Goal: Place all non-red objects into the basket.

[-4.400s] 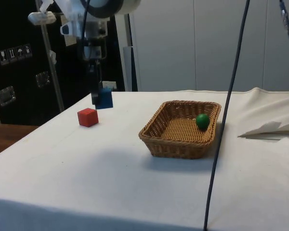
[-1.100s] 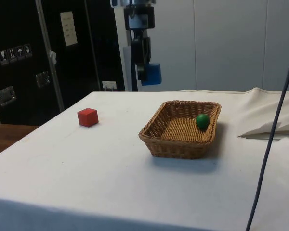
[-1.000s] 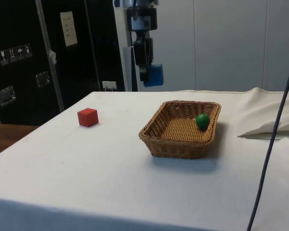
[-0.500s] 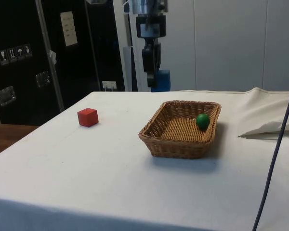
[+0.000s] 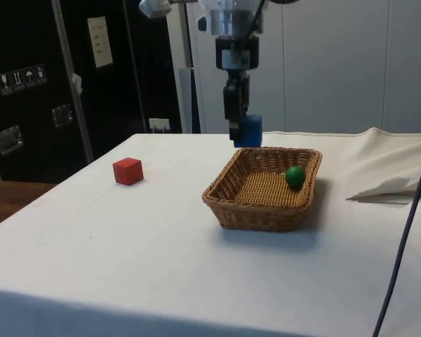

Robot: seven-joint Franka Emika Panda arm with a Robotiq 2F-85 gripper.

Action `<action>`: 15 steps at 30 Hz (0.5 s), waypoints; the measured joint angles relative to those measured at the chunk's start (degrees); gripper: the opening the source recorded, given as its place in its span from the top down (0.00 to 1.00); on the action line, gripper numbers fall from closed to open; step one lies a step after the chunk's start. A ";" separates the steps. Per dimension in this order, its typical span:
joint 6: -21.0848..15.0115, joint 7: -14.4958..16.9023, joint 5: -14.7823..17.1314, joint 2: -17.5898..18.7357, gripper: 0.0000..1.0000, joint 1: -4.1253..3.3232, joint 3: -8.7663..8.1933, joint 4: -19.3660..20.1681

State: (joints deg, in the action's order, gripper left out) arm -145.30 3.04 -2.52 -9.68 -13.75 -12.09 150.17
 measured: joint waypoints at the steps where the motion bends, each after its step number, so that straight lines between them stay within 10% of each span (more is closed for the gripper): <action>1: 0.00 0.00 0.00 0.00 1.00 0.00 0.00 0.00; 15: -8.42 -2.23 0.00 2.64 1.00 -0.06 0.23 5.39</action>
State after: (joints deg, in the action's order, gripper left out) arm -153.72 0.80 -2.52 -7.05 -13.81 -11.86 155.56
